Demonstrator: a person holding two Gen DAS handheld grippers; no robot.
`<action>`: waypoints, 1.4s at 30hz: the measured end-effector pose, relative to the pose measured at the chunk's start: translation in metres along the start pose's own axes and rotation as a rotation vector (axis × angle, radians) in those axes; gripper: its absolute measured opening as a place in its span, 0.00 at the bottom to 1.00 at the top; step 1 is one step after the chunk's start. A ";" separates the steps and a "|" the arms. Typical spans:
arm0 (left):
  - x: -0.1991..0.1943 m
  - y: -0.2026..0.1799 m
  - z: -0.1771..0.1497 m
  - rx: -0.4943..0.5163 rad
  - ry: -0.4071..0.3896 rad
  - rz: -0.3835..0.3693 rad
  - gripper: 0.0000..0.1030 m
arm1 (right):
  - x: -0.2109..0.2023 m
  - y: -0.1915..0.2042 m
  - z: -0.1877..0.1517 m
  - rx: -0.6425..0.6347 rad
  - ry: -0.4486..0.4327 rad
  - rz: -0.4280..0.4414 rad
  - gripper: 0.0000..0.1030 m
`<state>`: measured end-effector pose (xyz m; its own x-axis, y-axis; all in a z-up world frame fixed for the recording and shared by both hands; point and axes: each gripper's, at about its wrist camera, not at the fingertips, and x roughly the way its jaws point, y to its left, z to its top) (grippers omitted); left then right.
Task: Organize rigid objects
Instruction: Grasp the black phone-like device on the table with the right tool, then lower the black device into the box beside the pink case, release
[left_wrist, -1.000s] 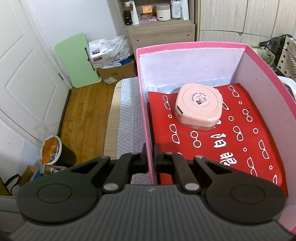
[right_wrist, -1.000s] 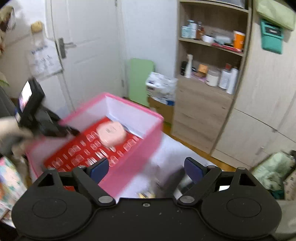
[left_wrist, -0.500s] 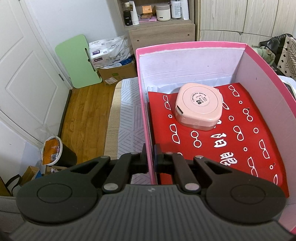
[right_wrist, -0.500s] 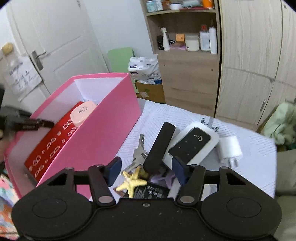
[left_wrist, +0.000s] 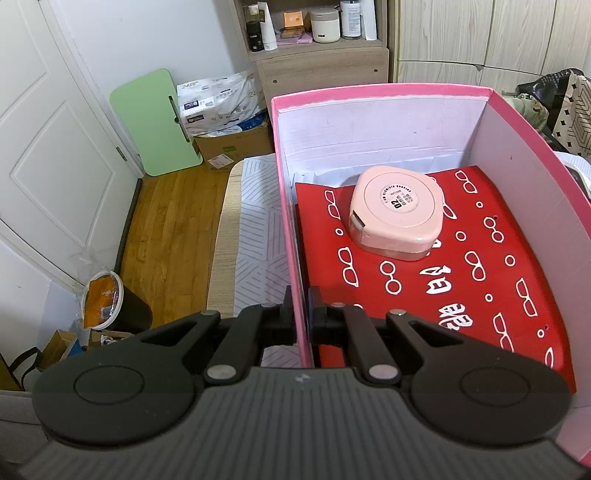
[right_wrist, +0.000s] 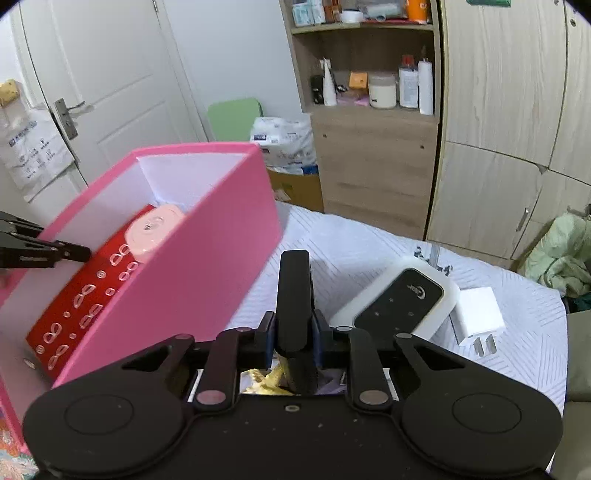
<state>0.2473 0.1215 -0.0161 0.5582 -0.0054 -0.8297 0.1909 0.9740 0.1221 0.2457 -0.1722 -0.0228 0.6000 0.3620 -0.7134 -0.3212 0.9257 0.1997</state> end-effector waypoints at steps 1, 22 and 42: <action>0.000 0.000 0.000 0.000 0.000 0.000 0.04 | -0.003 0.003 0.001 -0.009 -0.007 0.001 0.22; -0.001 0.000 0.000 0.005 -0.002 -0.004 0.05 | -0.075 0.083 0.039 -0.200 -0.227 0.157 0.22; 0.001 0.002 -0.001 -0.002 -0.012 -0.019 0.05 | 0.043 0.165 0.037 -0.745 0.122 -0.199 0.22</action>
<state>0.2475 0.1236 -0.0169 0.5639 -0.0270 -0.8254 0.2002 0.9741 0.1049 0.2453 0.0005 0.0043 0.6267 0.1423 -0.7662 -0.6495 0.6387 -0.4125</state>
